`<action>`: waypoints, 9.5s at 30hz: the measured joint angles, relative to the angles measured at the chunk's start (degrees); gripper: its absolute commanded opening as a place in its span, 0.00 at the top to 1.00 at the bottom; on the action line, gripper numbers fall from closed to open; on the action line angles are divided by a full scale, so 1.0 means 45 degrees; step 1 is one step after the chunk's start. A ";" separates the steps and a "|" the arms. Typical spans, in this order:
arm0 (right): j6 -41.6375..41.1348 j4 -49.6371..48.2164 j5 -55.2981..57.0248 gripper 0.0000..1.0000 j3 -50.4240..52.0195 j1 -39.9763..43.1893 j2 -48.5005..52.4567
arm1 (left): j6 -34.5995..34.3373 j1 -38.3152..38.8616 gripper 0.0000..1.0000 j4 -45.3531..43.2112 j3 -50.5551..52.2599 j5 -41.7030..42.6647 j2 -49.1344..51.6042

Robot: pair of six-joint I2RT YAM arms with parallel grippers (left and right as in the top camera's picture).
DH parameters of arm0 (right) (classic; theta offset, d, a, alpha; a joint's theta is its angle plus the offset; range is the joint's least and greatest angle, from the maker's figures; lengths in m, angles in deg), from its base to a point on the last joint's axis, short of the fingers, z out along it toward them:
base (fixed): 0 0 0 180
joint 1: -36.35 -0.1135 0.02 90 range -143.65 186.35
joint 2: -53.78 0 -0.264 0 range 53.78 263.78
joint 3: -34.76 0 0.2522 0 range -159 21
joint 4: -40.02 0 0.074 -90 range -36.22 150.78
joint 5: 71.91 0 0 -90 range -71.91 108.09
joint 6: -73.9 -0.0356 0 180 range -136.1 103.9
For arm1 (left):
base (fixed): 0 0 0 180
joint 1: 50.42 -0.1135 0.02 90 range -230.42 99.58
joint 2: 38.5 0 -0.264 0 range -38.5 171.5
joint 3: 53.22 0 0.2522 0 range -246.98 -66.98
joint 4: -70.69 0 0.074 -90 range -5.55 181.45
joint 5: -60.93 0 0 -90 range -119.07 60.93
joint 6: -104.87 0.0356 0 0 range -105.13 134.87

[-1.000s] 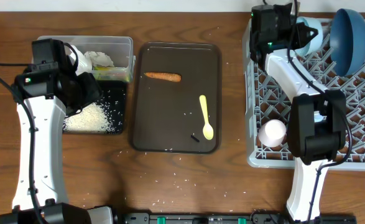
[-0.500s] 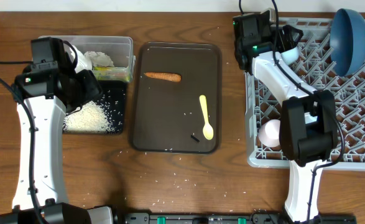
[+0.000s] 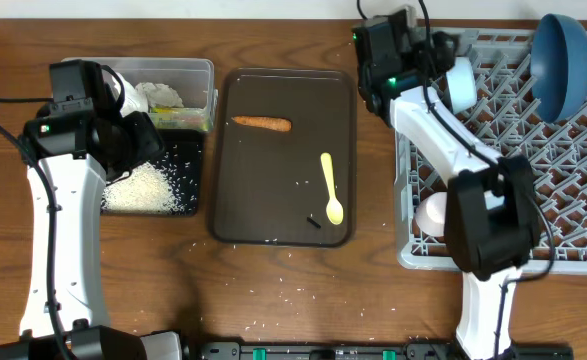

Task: Sort waste into correct bins and load items into the dishwasher rack
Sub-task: 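Reach the right gripper to the yellow spoon and grasp it, then lift the yellow spoon off the brown tray with the right gripper, then carry the spoon to the rack and lay it along the left edge, then reach the left gripper to the orange carrot and grasp it, then carry the carrot with the left gripper onto the rice in the black tray, then release the carrot and retract the right arm from the rack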

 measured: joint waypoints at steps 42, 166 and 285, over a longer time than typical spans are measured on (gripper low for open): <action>-0.9787 0.5702 -1.3542 0.53 0.4250 -0.3405 -0.1681 | 0.0733 0.2030 0.39 0.0146 0.0058 -0.0097 0.1467; -0.3570 1.0127 -1.4644 0.18 -0.0743 0.3609 -0.2987 | -0.9296 0.7014 0.21 -0.9092 0.0112 -0.4721 0.6411; -0.3468 1.2148 -1.1939 0.01 -0.1297 0.3288 -1.7184 | -0.8684 0.0573 0.06 -0.4337 0.2497 -0.5183 -0.0879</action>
